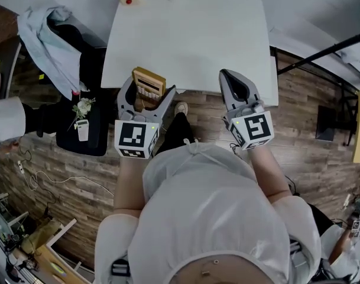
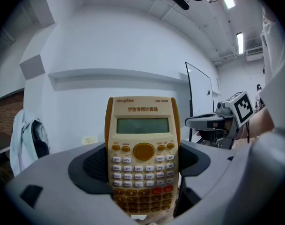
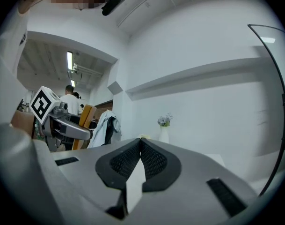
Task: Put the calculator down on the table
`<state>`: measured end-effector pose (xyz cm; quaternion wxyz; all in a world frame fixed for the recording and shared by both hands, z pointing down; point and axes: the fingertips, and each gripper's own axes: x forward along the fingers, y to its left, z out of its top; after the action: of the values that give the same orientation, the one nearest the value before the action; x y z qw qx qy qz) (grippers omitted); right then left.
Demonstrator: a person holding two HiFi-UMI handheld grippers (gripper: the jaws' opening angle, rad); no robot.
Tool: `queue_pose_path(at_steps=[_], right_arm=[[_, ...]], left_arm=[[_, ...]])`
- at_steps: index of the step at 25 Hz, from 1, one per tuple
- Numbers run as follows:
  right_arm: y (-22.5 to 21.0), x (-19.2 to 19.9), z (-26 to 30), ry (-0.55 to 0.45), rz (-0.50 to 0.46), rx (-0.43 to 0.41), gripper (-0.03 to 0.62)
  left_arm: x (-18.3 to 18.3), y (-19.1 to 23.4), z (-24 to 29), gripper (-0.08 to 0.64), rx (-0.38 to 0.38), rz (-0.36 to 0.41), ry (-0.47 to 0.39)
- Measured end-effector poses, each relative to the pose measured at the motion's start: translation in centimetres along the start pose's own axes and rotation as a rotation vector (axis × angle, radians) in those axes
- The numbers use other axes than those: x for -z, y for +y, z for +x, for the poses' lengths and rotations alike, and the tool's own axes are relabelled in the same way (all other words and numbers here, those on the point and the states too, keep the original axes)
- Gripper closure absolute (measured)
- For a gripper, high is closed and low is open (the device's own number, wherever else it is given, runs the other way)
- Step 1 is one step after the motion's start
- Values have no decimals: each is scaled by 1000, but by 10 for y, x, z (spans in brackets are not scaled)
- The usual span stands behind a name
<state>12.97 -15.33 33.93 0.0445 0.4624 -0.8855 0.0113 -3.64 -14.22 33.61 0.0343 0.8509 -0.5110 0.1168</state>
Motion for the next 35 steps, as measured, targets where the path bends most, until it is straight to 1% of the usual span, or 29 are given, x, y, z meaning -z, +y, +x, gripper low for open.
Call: queue_pose_path(at_steps=[6, 10, 14, 20, 24, 30, 35], right_arm=[[-32, 6, 94, 37, 22, 11, 586], [-46, 25, 145, 84, 45, 22, 586], [-61, 47, 186, 136, 68, 24, 586], [-75, 90, 225, 236, 106, 31, 586], [-84, 120, 245, 292, 122, 35, 586], [-93, 152, 260, 354, 146, 38, 586], [-98, 171, 264, 389, 171, 49, 586]], left_arm=[[11, 65, 84, 152, 39, -2, 63], [33, 96, 128, 152, 69, 21, 131], [60, 117, 168, 152, 106, 14, 212], [125, 137, 211, 152, 152, -20, 373], [165, 144, 235, 152, 184, -16, 465], [204, 143, 262, 152, 233, 12, 583], [229, 142, 274, 152, 241, 30, 710]])
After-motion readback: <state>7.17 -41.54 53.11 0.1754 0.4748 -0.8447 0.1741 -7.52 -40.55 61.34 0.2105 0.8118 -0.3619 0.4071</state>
